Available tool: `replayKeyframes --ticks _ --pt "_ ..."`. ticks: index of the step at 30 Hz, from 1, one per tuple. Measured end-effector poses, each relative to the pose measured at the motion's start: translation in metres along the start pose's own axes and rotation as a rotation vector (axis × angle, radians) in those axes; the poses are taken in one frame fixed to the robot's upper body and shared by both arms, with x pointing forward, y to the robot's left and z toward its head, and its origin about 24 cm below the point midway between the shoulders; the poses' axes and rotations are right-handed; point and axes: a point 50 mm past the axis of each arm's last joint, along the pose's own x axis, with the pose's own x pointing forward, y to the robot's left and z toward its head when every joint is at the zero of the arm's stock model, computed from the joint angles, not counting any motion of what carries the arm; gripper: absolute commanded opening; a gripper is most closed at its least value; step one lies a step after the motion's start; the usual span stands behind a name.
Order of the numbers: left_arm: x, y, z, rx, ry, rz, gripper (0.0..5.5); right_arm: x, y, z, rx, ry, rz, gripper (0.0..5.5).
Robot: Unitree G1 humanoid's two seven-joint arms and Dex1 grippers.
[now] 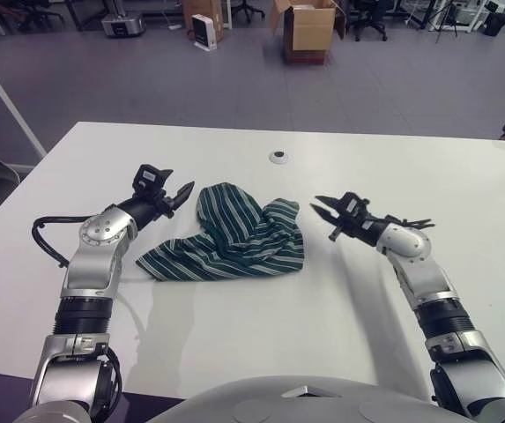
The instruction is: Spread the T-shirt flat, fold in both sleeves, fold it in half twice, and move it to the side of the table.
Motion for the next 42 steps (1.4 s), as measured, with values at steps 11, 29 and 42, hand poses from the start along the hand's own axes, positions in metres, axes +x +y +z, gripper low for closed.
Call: replayKeyframes --ticks 11,29,42 --pt "0.004 -0.006 -0.004 0.033 0.032 -0.025 2.95 0.015 0.022 0.004 -0.155 0.060 0.261 1.32" --pt "0.006 -0.010 -0.007 0.064 0.053 -0.039 2.95 0.023 0.023 0.002 -0.165 0.113 0.294 0.02" --pt "0.005 -0.011 -0.011 0.066 0.061 -0.055 2.95 -0.017 0.009 0.079 -0.006 -0.119 0.421 0.02"
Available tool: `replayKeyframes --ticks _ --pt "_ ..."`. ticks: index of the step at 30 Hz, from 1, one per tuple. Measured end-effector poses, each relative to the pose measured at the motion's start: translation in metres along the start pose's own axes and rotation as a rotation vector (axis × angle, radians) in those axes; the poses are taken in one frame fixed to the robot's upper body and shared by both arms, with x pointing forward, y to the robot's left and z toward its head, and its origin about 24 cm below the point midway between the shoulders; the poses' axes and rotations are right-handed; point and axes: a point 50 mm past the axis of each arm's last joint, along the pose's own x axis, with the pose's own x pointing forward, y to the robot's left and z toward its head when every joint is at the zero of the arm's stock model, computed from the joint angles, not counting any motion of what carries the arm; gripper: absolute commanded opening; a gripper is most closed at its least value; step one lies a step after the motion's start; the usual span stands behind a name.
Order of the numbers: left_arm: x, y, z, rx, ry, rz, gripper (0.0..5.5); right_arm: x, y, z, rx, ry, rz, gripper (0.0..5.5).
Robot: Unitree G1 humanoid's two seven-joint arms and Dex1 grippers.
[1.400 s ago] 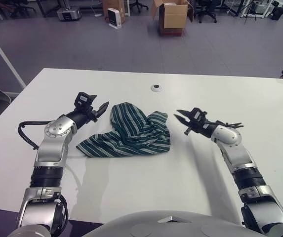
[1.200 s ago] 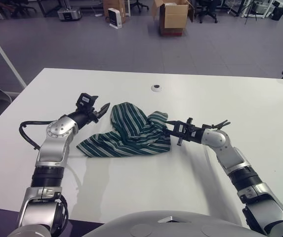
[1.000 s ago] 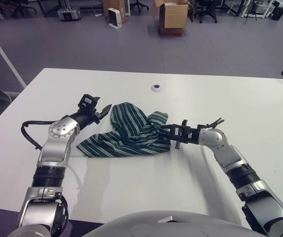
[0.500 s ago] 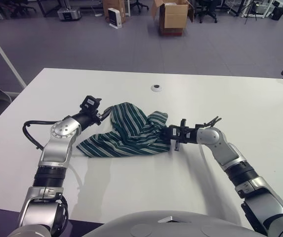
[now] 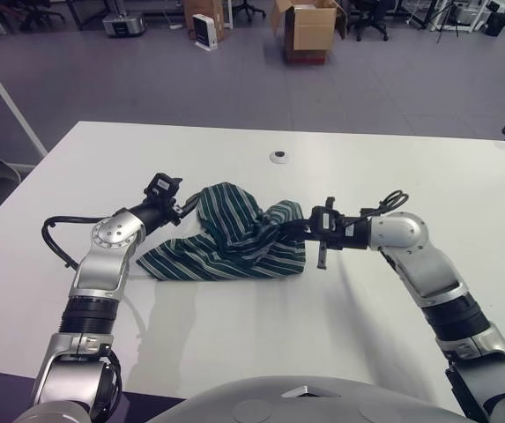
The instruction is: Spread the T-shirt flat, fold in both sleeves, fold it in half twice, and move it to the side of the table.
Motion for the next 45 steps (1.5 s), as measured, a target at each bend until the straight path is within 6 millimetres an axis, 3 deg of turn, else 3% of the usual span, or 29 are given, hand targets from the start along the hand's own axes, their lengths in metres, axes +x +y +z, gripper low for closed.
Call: replayKeyframes --ticks 7,12,14,15,17,20,21,26,31,35,36,37,38,40,42,45 --pt "-0.002 0.002 0.001 0.008 0.000 -0.012 2.95 -0.050 0.006 0.033 0.151 -0.060 0.105 0.02" --pt "-0.003 0.003 0.001 0.010 0.000 -0.013 2.95 -0.067 -0.029 0.022 0.262 -0.106 -0.161 0.02" --pt "-0.003 0.003 0.001 0.011 0.000 -0.015 2.95 -0.078 -0.044 -0.002 0.390 -0.083 -0.283 0.02" --pt "-0.003 0.003 0.001 0.013 -0.002 -0.017 2.95 -0.085 -0.048 -0.025 0.499 -0.046 -0.354 0.02" --pt "-0.002 0.003 0.001 0.014 -0.004 -0.020 2.95 -0.090 -0.048 -0.054 0.624 -0.003 -0.427 0.02" --pt "-0.002 0.001 0.001 0.017 -0.004 -0.029 2.95 -0.101 -0.028 -0.132 0.905 0.194 -0.696 0.44" --pt "-0.002 0.001 0.001 0.017 -0.003 -0.030 2.95 -0.102 -0.022 -0.144 0.945 0.217 -0.755 0.67" --pt "-0.001 -0.002 0.000 0.017 0.000 -0.039 2.95 -0.116 -0.039 -0.153 0.841 0.295 -1.044 1.65" --pt "0.003 -0.009 -0.001 0.038 -0.001 -0.091 2.95 -0.107 -0.066 -0.103 0.449 0.285 -1.061 2.52" --pt "0.003 -0.010 -0.001 0.041 0.000 -0.109 2.95 -0.116 -0.066 -0.096 0.249 0.460 -1.162 3.29" --pt "0.003 -0.010 0.000 0.042 -0.002 -0.111 2.95 -0.111 -0.066 -0.090 0.235 0.429 -1.133 3.29" --pt "0.002 -0.010 -0.001 0.042 0.000 -0.112 2.95 -0.084 -0.061 -0.074 0.192 0.309 -0.998 3.29" --pt "0.003 -0.011 0.000 0.044 -0.003 -0.115 2.95 -0.045 -0.048 -0.059 0.167 0.181 -0.811 3.29" --pt "0.002 -0.010 -0.001 0.045 -0.001 -0.111 2.95 -0.009 -0.022 -0.043 0.161 0.062 -0.574 3.29" --pt "0.002 -0.010 -0.001 0.045 0.000 -0.109 2.95 0.013 0.003 -0.033 0.167 -0.002 -0.384 3.29" --pt "0.002 -0.010 -0.001 0.046 -0.001 -0.111 2.95 0.033 0.042 -0.048 0.163 0.111 -0.153 3.29"
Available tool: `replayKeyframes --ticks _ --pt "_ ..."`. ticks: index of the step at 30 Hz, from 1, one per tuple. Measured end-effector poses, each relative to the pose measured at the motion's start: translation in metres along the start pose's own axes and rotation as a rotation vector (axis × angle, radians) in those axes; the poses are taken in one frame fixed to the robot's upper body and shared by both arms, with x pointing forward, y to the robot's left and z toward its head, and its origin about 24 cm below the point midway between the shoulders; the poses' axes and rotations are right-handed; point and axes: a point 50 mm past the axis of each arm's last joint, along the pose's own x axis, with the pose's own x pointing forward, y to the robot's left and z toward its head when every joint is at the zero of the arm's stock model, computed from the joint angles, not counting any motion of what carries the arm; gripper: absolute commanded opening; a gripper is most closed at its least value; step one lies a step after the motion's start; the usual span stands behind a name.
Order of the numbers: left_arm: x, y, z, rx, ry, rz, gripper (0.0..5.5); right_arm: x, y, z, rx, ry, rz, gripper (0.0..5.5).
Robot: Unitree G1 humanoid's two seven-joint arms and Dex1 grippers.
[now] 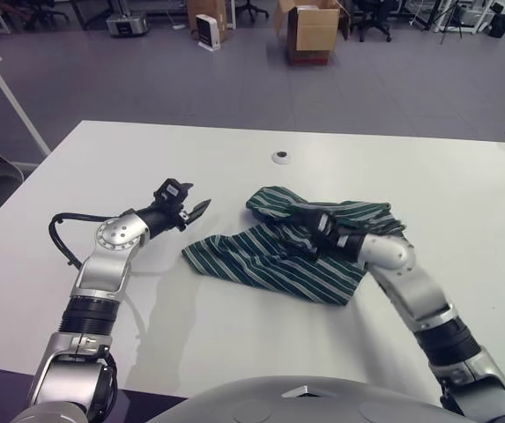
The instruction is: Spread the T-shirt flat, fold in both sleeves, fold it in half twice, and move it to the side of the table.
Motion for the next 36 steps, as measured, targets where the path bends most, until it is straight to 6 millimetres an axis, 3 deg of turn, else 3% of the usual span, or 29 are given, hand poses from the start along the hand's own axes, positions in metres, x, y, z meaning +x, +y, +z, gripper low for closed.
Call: replayKeyframes --ticks 2,6,9,10,12,14,17,19,21,26,36 --pt "0.000 0.000 0.000 0.000 0.001 0.000 2.95 0.000 0.014 -0.020 -0.040 0.134 0.084 3.29" --pt "0.000 0.000 0.000 0.002 -0.001 -0.003 2.95 -0.008 0.022 -0.014 -0.100 0.175 0.207 3.29" --pt "0.001 -0.002 0.003 0.006 -0.009 -0.014 2.95 -0.041 0.046 -0.014 -0.040 0.211 0.450 3.29" --pt "0.001 -0.002 0.003 0.007 -0.008 -0.020 2.95 -0.061 0.056 -0.017 0.031 0.240 0.538 3.29" --pt "0.003 -0.004 0.006 0.009 -0.018 -0.031 2.95 -0.089 0.052 -0.014 0.118 0.273 0.567 3.29" --pt "0.006 -0.006 0.012 0.016 -0.037 -0.044 2.95 -0.102 0.033 -0.004 0.127 0.238 0.479 3.29" --pt "0.009 -0.013 0.016 0.021 -0.052 -0.079 2.95 -0.093 -0.004 0.009 0.147 0.098 0.269 3.29" --pt "0.008 -0.013 0.018 0.025 -0.058 -0.077 2.95 -0.077 -0.016 0.005 0.106 0.088 0.199 3.29" --pt "0.008 -0.013 0.019 0.028 -0.061 -0.075 2.95 -0.056 -0.011 -0.003 0.044 0.097 0.206 3.29" --pt "0.007 -0.013 0.018 0.025 -0.057 -0.076 2.95 -0.036 -0.003 0.006 -0.014 0.034 0.271 3.29" --pt "0.008 -0.015 0.015 0.013 -0.043 -0.078 2.95 -0.015 -0.004 0.004 -0.233 0.119 0.356 1.54"
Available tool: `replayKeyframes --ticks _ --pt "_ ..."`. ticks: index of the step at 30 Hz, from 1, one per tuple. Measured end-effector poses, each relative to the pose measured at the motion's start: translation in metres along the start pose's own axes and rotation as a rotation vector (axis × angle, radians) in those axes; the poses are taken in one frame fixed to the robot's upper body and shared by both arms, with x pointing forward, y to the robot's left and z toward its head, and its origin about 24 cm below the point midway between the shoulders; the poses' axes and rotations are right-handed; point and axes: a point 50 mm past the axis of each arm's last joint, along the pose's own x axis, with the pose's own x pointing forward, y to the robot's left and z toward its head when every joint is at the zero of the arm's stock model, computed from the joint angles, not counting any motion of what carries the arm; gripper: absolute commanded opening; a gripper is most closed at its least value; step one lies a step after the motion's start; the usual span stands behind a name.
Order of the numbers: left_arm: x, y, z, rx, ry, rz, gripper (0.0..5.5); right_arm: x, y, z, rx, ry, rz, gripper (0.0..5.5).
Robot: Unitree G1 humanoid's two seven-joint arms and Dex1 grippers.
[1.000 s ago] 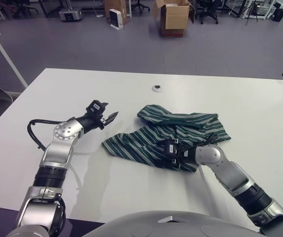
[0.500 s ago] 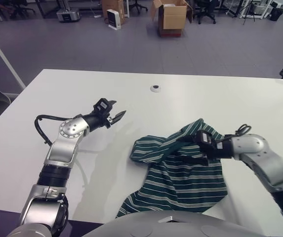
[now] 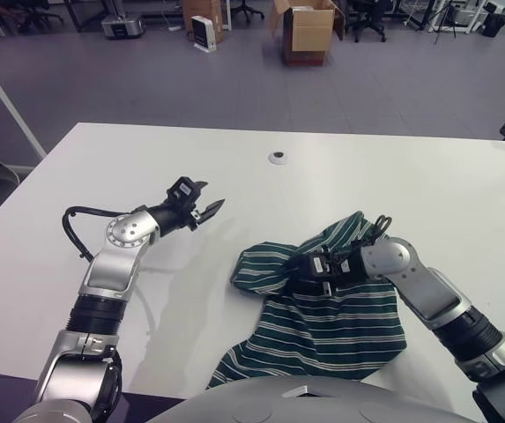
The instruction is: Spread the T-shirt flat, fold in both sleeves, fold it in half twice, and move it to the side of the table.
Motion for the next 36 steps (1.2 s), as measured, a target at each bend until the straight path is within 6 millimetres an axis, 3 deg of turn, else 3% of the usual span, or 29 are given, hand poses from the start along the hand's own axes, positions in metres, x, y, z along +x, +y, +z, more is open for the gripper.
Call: replayKeyframes --ticks 5,9,12,15,17,21,24,26,29,31,33,36 --pt "0.001 -0.001 0.000 -0.005 -0.002 -0.001 2.95 0.006 -0.002 -0.002 -0.004 -0.005 -0.011 0.50" --pt "0.001 -0.001 -0.002 -0.011 0.004 -0.001 2.95 0.007 -0.009 0.002 0.014 -0.044 -0.037 0.01" --pt "0.002 -0.001 -0.003 -0.017 0.008 -0.001 2.95 -0.001 -0.034 0.000 0.066 -0.071 -0.162 0.00" --pt "0.002 -0.001 -0.005 -0.025 0.011 0.002 2.95 -0.015 -0.074 -0.015 0.135 -0.029 -0.375 0.00" --pt "0.003 -0.002 -0.005 -0.026 0.007 0.001 2.95 -0.014 -0.097 -0.032 0.208 0.040 -0.510 0.00" --pt "0.005 -0.004 -0.004 -0.032 0.002 -0.005 2.95 0.005 -0.116 -0.052 0.202 0.179 -0.667 0.93" --pt "0.009 -0.009 -0.004 -0.039 -0.002 -0.025 2.95 0.003 -0.123 -0.055 0.108 0.240 -0.757 1.54" --pt "0.014 -0.013 -0.007 -0.053 0.006 -0.043 2.95 -0.007 -0.128 -0.059 0.066 0.301 -0.837 1.89" --pt "0.016 -0.013 -0.012 -0.066 0.025 -0.048 2.95 -0.038 -0.134 -0.068 0.031 0.383 -0.946 2.40" --pt "0.017 -0.012 -0.011 -0.064 0.021 -0.049 2.95 -0.036 -0.133 -0.051 0.020 0.261 -0.897 2.72" --pt "0.018 -0.012 -0.011 -0.065 0.020 -0.050 2.95 -0.021 -0.122 -0.031 0.009 0.103 -0.799 2.78" --pt "0.022 -0.015 -0.013 -0.087 0.022 -0.069 2.95 0.007 -0.078 0.004 -0.006 -0.136 -0.542 2.78"
